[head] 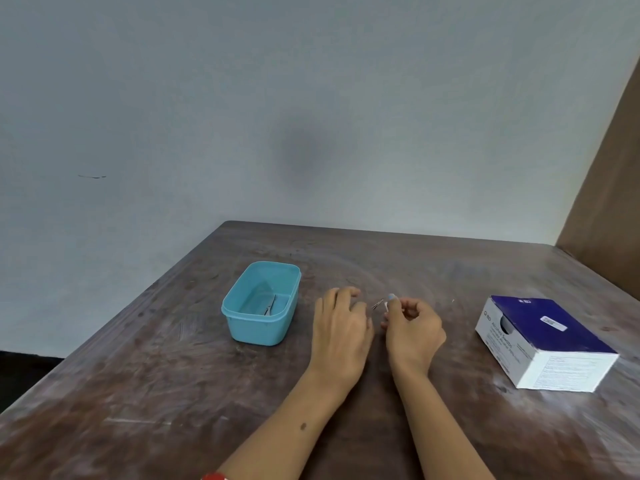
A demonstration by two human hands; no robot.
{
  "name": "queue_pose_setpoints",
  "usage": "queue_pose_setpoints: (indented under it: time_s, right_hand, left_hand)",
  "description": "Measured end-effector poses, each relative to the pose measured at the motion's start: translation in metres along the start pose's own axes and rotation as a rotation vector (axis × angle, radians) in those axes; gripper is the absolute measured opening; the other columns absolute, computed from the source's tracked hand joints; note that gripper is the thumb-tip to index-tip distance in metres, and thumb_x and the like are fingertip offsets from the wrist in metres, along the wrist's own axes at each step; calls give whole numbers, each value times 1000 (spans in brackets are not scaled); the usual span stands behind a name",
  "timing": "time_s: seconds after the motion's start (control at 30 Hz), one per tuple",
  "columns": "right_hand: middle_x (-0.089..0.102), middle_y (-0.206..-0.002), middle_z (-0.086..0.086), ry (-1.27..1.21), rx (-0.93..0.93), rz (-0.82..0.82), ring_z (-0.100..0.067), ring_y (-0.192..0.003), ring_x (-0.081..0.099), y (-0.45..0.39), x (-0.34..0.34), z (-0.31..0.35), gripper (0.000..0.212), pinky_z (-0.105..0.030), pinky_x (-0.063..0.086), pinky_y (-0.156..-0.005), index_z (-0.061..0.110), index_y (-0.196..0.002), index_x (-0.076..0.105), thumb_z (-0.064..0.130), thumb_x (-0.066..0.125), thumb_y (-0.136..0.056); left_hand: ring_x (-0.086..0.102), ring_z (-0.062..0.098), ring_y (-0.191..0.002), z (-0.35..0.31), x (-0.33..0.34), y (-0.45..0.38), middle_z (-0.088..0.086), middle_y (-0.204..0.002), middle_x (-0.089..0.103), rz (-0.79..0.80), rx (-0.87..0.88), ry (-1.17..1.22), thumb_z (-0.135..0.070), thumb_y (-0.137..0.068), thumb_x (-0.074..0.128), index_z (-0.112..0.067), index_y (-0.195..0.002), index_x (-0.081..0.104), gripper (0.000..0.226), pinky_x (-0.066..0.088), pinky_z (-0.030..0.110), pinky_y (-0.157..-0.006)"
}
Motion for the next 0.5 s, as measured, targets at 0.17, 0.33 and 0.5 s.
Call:
queue_pose_setpoints:
  time_s: [0.17, 0.33, 0.5]
  right_hand:
    - [68, -77, -5, 81, -33, 6, -19, -75, 63, 4, -3, 3, 15, -14, 37, -71, 15, -83, 69, 4, 61, -80]
    - [68, -74, 3, 4, -85, 27, -4, -65, 62, 8, -6, 7, 11, -6, 44, -62, 18, -81, 62, 8, 68, -79]
    - [70, -74, 9, -59, -162, 118, 3, -66, 65, 19, -2, 14, 14, -12, 50, -65, 18, -87, 60, 13, 71, -80]
  left_hand:
    - [63, 8, -76, 4, -17, 8, -6, -80, 68, 37, -241, 551, -13, -82, 64, -15, -93, 69, 12, 51, 19, -69]
    - [70, 10, -71, 7, -12, 4, -1, -78, 71, 57, -557, 882, -8, -81, 68, -11, -95, 71, 15, 58, 27, -71]
    - [72, 18, -77, 7, -10, 2, 12, -90, 73, 103, -735, 1168, -3, -86, 61, -1, -110, 65, 24, 59, 25, -70]
Point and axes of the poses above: each hand's wrist, its own y-axis away from the middle knuckle, its own x-axis out of the palm, z = x × y, the point moved 1 cm from there along -y, towards the middle knuckle
